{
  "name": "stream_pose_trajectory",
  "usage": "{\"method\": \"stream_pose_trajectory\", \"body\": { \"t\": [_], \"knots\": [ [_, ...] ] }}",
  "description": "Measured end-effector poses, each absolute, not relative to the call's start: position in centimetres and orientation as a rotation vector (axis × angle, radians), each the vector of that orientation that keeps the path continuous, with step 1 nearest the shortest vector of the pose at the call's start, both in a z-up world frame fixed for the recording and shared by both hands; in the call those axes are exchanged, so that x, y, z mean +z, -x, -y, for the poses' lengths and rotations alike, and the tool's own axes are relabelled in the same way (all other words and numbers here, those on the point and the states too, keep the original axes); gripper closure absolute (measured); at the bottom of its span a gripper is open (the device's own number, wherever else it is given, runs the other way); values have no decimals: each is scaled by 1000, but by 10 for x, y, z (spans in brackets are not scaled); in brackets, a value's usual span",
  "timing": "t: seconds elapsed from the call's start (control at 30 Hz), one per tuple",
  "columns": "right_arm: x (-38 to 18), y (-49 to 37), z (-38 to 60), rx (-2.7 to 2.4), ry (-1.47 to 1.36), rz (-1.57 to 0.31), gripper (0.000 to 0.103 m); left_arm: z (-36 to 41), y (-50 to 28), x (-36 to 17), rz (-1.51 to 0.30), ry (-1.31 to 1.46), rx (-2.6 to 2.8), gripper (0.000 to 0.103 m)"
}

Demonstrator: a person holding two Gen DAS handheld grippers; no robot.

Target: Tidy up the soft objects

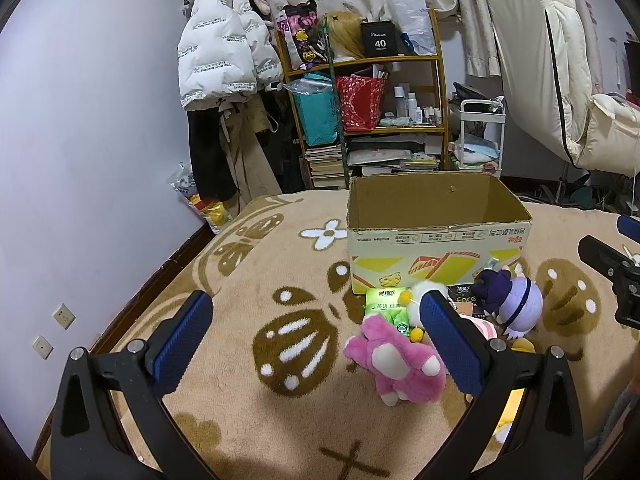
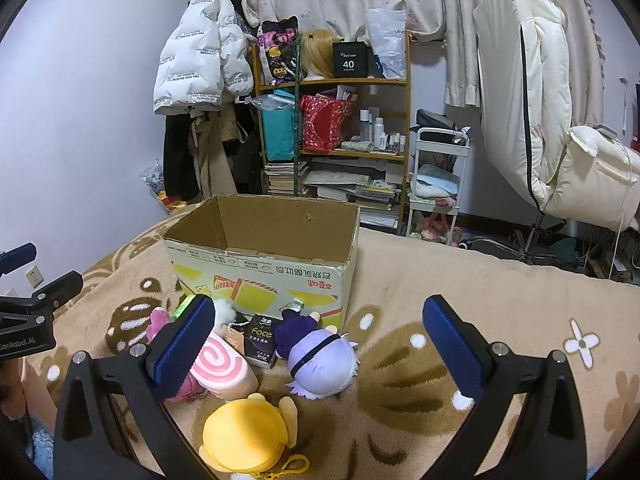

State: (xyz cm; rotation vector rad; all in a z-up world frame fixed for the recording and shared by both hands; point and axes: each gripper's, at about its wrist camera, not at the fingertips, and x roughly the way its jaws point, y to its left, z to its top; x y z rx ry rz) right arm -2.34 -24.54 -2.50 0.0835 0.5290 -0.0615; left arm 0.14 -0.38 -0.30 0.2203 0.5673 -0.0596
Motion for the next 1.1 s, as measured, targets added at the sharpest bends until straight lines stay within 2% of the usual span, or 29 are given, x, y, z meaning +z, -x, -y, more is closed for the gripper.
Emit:
{"method": "stream_pose_trajectory", "body": {
  "t": [1.1],
  "knots": [
    [-27,24,246,-61,-88,-529,0,4,0,-6,-576,-229,-63,1]
  ]
}}
